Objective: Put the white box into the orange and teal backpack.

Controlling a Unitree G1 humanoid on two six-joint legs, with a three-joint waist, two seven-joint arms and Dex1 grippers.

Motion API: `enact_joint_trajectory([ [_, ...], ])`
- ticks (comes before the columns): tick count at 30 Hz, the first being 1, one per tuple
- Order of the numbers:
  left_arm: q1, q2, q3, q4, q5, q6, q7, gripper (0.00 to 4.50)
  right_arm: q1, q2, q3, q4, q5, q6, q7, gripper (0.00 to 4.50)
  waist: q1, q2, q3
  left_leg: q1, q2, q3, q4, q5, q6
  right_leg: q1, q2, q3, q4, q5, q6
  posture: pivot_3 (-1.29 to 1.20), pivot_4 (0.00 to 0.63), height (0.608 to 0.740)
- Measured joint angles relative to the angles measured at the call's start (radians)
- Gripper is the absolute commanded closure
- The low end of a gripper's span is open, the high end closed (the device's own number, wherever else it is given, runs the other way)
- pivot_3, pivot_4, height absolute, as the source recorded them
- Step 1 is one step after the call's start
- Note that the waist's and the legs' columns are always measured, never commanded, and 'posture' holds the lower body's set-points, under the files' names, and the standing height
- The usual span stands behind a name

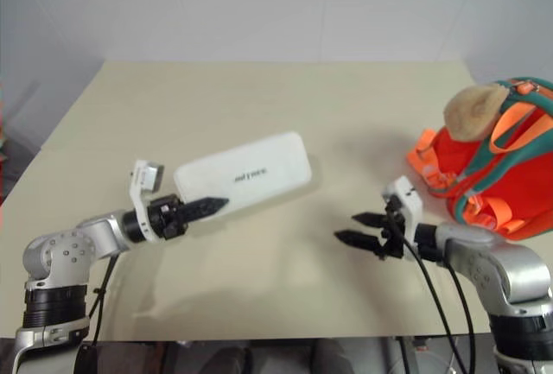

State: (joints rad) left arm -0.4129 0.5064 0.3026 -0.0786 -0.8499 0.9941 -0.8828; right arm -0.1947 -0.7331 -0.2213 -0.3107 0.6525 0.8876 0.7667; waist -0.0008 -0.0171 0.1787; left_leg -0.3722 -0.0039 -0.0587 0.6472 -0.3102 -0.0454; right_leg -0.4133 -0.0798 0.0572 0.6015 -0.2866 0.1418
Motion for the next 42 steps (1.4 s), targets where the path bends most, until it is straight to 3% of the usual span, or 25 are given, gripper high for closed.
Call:
enact_joint_trajectory([
  [6,0.004,0.023,-0.038,-0.031,0.018,-0.124,-0.059,3.06,0.102,0.133,-0.176,-0.080,-0.091,-0.165,-0.224,0.00,0.003,0.000,0.000,0.000,0.000,0.001,0.000,0.000,0.000,0.000,0.000,0.001,0.000,0.000,0.000,0.00,0.150,0.740],
  [14,-0.011,0.038,-0.145,-0.027,0.090,-0.265,-0.151,3.06,0.230,0.195,-0.422,-0.222,-0.064,-0.210,-0.375,0.00,0.001,0.000,0.000,0.001,0.000,0.001,0.000,-0.001,0.003,0.001,0.000,0.001,0.001,0.000,0.000,0.00,0.150,0.740],
  [26,-0.062,0.042,-0.170,0.017,0.111,-0.320,-0.198,3.06,0.286,0.199,-0.453,-0.288,-0.036,-0.191,-0.466,0.00,-0.002,0.000,0.000,0.002,0.000,0.001,0.001,0.000,0.005,0.002,0.001,0.002,0.004,0.000,0.000,0.00,0.150,0.740],
  [42,-0.027,0.085,-0.146,-0.010,0.089,-0.288,-0.199,3.06,0.174,0.150,-0.455,-0.121,-0.092,-0.188,-0.530,0.00,-0.003,0.000,0.000,0.003,0.000,0.001,0.001,0.000,0.005,0.002,0.001,0.002,0.004,0.000,0.000,0.00,0.150,0.740],
])
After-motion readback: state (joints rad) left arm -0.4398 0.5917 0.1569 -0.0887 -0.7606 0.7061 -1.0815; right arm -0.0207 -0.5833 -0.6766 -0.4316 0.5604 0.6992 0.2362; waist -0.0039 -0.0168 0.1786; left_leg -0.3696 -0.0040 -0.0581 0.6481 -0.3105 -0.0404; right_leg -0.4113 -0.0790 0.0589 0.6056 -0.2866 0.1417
